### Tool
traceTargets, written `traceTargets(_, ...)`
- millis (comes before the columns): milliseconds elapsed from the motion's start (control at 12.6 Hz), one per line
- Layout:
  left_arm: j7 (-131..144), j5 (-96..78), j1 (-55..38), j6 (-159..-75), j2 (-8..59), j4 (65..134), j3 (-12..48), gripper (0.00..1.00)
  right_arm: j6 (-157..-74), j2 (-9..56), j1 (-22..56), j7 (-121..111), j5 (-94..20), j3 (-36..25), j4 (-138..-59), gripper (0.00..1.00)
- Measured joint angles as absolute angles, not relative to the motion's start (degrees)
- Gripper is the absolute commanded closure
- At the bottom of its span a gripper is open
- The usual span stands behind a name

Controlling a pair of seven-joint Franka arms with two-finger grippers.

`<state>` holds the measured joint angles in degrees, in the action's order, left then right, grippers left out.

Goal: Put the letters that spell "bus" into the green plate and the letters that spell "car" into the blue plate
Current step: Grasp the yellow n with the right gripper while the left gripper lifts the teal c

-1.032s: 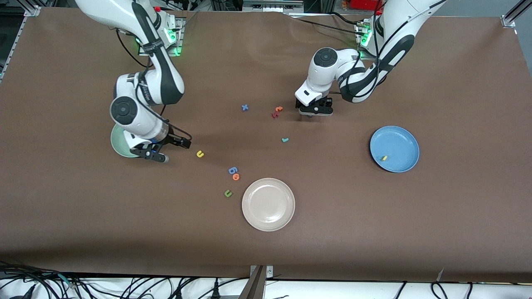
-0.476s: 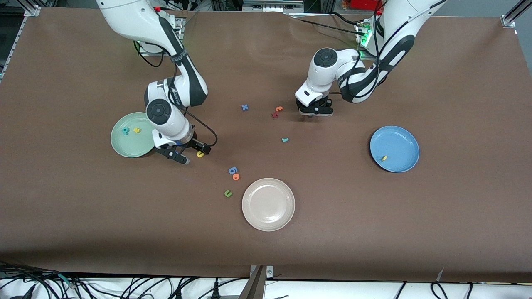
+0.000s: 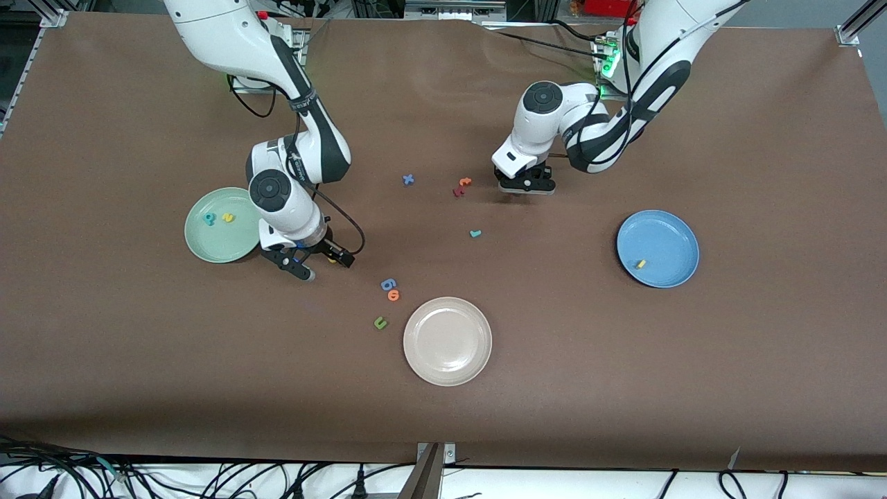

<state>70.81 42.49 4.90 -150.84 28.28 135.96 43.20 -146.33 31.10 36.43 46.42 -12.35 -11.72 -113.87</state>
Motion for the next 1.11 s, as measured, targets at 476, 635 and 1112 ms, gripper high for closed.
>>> traceTargets(476, 70.8, 42.5, 4.9, -151.0, 28.3, 135.9, 43.3, 0.77, -149.9, 33.5, 37.1, 48.2, -12.4, -11.7, -113.8, 0.08)
traceTargets(635, 70.8, 42.5, 4.9, -151.0, 28.3, 135.9, 43.3, 0.79, -149.9, 33.6, 37.1, 48.2, -12.3, -11.7, -113.8, 0.09)
traceTargets(1112, 67.9, 42.5, 10.0, -148.9, 28.3, 133.3, 42.6, 0.81, -149.9, 33.9, 37.1, 48.1, -12.3, -11.7, -113.8, 0.57)
